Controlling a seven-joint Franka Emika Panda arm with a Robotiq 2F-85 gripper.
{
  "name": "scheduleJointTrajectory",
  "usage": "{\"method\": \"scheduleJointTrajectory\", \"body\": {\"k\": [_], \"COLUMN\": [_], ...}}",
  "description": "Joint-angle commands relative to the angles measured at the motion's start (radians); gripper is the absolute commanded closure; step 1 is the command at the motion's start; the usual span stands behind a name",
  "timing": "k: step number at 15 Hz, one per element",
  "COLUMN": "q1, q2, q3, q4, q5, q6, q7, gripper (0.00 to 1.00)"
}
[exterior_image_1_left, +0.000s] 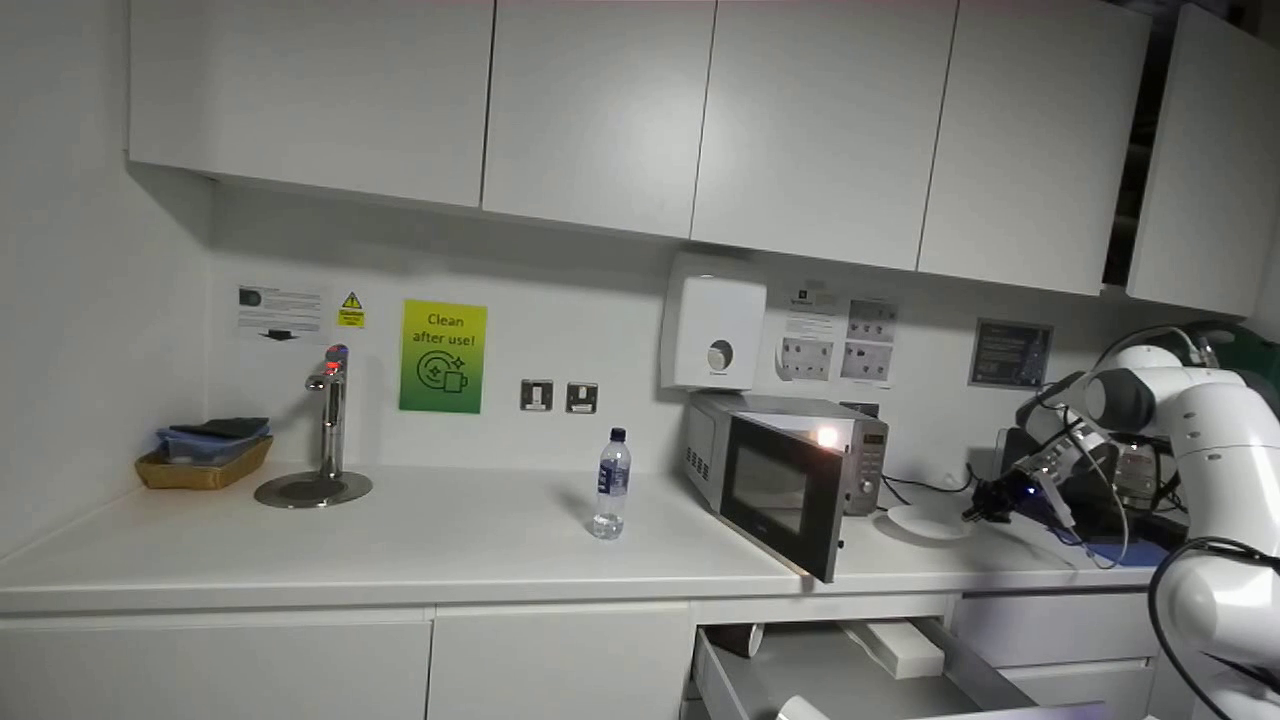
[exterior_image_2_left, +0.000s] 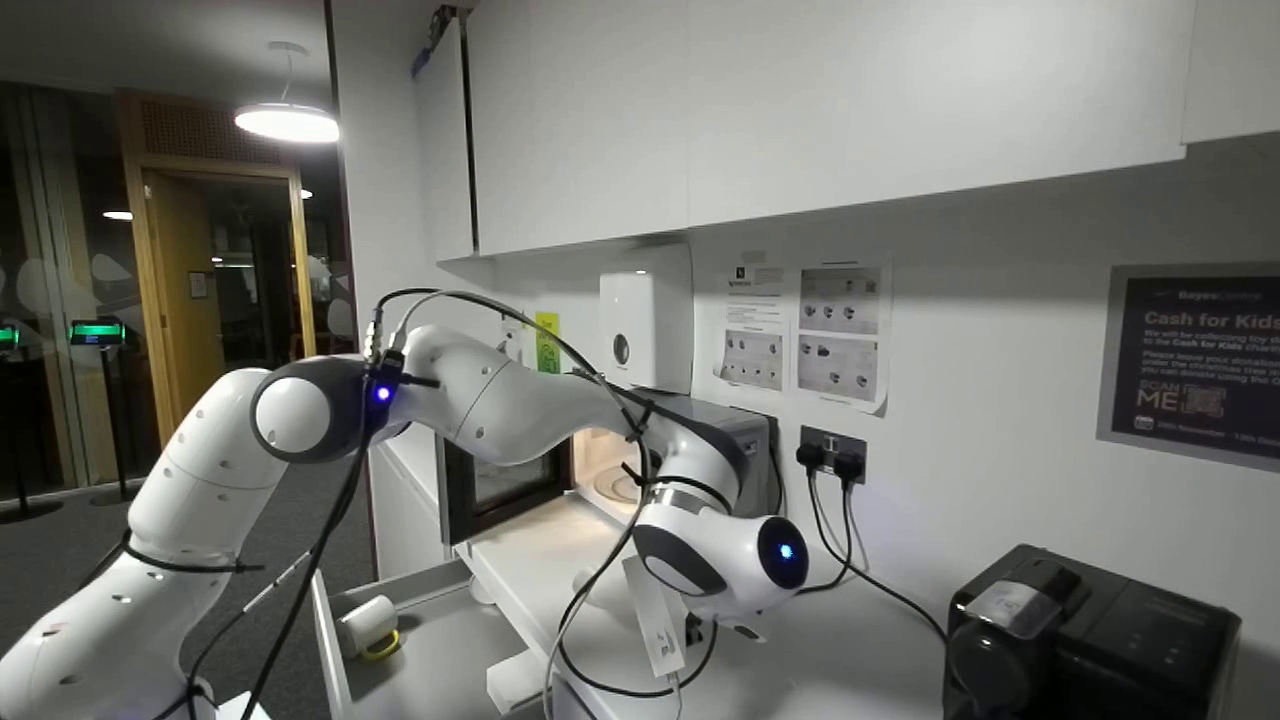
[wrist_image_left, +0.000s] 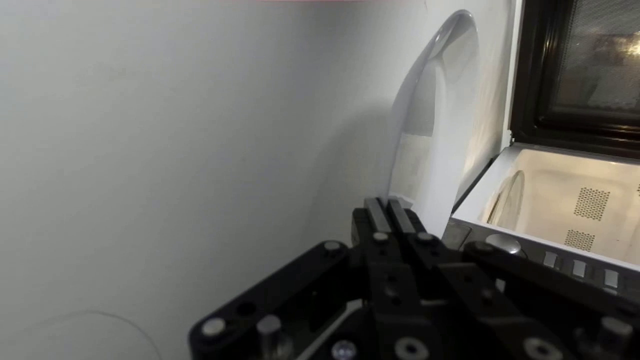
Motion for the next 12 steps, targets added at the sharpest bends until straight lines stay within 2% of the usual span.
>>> {"method": "scheduleJointTrajectory", "body": {"k": [1, 12], "q1": [-0.04, -0.067], "q2": [0.022, 0.076], "q3": [0.016, 0.024], "q4": [0.049, 0.077], "q5": [0.028, 0.022], "q6": [-0.073, -0.075], "q7": [-0.024, -0.065], "gripper": [0.99, 0.99]}}
